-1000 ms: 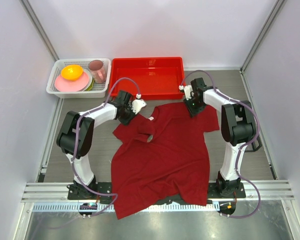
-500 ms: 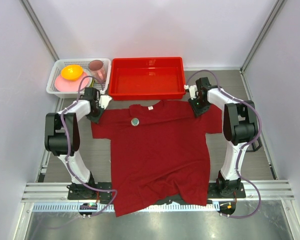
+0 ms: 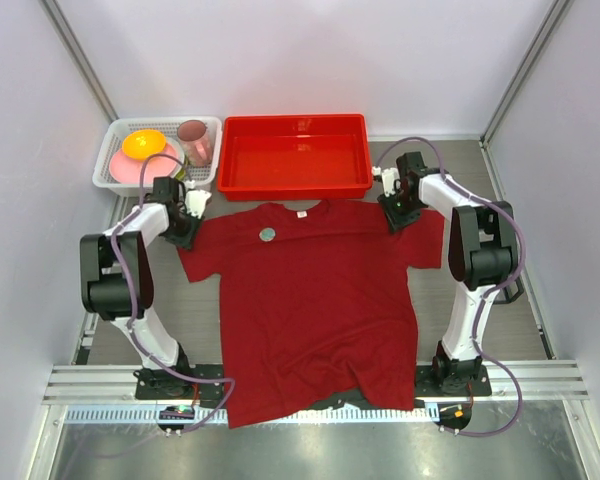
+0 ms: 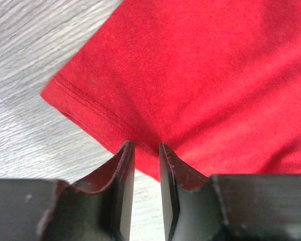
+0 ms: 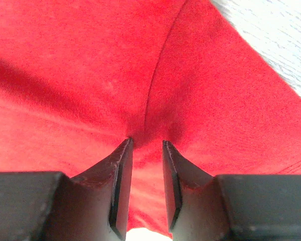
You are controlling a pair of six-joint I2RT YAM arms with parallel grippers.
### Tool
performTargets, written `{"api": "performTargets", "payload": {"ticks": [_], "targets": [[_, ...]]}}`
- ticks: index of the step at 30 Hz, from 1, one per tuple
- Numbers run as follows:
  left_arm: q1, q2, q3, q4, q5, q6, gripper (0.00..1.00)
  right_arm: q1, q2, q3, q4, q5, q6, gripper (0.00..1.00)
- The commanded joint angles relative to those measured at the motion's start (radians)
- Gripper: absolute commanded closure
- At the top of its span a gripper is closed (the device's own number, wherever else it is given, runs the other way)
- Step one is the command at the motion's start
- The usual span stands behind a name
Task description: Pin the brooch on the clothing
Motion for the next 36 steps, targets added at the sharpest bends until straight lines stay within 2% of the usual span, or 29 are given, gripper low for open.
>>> {"api": "performTargets", "payload": {"ticks": [1, 3, 9, 15, 20, 28, 36], "targets": [[0.009, -0.156, -0.035, -0.019, 0.179, 0.013, 0.66, -0.008, -0.141, 0.028, -0.021, -0.139, -0.063, 0.64], [-0.008, -0.217, -0.041, -0.01, 0.243, 0.019, 0.6, 0.017, -0.167, 0.007, -0.021, -0.184, -0.084, 0.64], [-0.196, -0.233, -0.017, 0.094, 0.299, 0.004, 0.62, 0.144, -0.202, -0.053, 0.003, -0.21, -0.146, 0.65], [-0.354, -0.121, 0.048, 0.194, 0.247, 0.006, 0.66, 0.3, -0.238, -0.139, 0.012, -0.224, -0.236, 0.7], [-0.469, 0.012, 0.149, 0.229, 0.115, 0.027, 0.65, 0.376, -0.281, -0.236, 0.044, -0.25, -0.268, 0.76], [-0.489, 0.137, 0.241, 0.309, 0.087, 0.002, 0.8, 0.468, -0.412, -0.419, 0.121, -0.255, -0.42, 0.84], [-0.499, 0.214, 0.27, 0.294, 0.09, 0.026, 0.85, 0.572, -0.381, -0.443, 0.186, -0.245, -0.459, 0.85]]}}
